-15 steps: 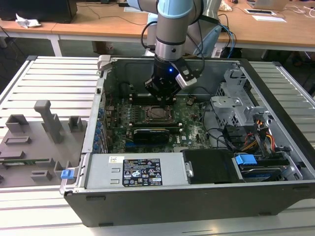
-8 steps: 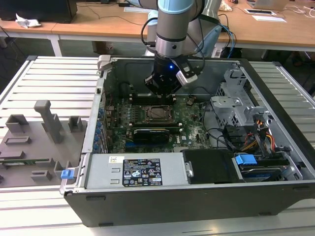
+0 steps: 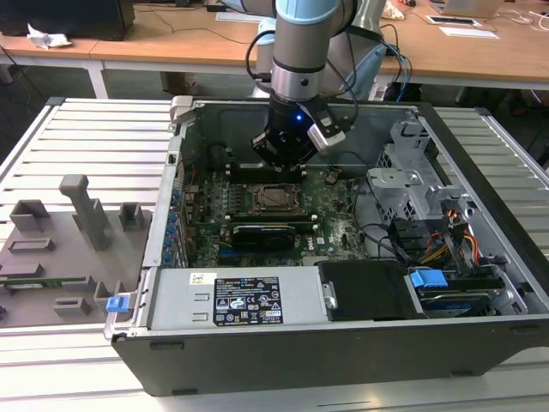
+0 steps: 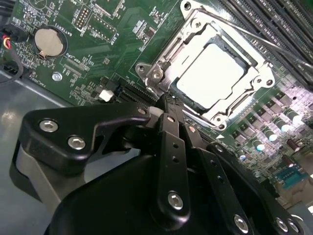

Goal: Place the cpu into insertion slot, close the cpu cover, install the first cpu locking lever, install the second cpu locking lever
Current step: 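Install the first cpu locking lever, then install the second cpu locking lever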

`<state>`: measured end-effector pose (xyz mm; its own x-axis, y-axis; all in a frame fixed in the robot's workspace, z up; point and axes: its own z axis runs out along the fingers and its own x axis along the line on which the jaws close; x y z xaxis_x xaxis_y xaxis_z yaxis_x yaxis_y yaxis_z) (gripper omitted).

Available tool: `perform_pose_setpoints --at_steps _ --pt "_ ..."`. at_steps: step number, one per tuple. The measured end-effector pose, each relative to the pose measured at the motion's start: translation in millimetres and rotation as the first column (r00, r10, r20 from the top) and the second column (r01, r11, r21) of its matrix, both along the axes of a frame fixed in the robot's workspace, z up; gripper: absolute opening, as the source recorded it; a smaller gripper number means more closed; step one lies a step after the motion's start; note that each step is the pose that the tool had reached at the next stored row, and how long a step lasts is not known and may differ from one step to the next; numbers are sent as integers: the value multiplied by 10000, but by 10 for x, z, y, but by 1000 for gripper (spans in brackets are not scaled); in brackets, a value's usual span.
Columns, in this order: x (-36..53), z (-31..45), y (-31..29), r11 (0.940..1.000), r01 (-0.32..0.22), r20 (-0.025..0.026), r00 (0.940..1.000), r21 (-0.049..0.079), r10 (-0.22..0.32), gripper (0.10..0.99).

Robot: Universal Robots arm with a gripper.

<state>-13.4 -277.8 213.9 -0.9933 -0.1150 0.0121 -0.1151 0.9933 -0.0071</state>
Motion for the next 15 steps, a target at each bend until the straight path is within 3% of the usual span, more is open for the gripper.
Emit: perform_pose_setpoints --at_steps 7,15 --pt "0 0 -40 10000 0 1 10000 7 0 106" --pt "0 0 -136 10000 0 1 10000 8 0 106"
